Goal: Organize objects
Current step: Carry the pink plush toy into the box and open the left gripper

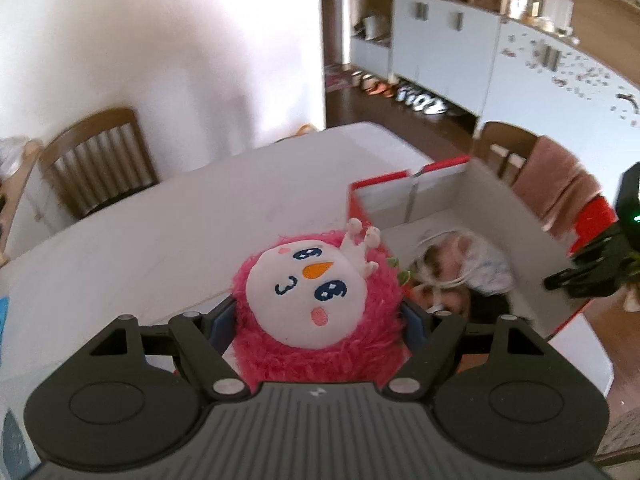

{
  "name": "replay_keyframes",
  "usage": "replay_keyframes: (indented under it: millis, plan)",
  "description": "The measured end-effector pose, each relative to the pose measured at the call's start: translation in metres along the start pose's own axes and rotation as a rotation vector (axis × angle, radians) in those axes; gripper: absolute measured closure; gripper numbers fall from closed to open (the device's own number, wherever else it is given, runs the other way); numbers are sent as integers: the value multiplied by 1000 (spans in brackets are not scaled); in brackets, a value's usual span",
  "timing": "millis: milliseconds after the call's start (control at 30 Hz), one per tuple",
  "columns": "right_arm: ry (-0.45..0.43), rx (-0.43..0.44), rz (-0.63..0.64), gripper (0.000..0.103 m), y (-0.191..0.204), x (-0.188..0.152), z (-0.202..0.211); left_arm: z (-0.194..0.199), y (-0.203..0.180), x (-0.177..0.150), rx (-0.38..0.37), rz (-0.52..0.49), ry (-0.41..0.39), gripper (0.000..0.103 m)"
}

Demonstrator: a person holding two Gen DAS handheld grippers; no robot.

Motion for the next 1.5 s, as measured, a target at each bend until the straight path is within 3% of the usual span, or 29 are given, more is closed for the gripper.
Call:
replay_keyframes:
  millis: [333,567,1000,1267,1500]
  plan:
    - [-1,1,-1,98,0,0,0,-14,-82,24,-132,-143,-34,24]
    - [-4,2,-2,98,0,1,1,-43,-130,36,-175,-209,-25,24]
    - [-12,-1,2,98,0,1,1,-122,-167,47,-131,-256,-12,24]
    - [-15,4,-14,98,-1,1,1,-164,-172,32,-84,-286,71,24]
    - [-15,6,-17,98,0,2,2,-175,-168,23,-85,-286,117,23]
Point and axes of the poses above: each gripper's, at about its wrist camera, not at the fingertips, and z roughly against the way its jaws point, y to its left, x to its top, the point moved 5 cm from there along -z, roughly the way its jaws point, and after that the axes turned 6 degrees about z, right-handed, at the moved point
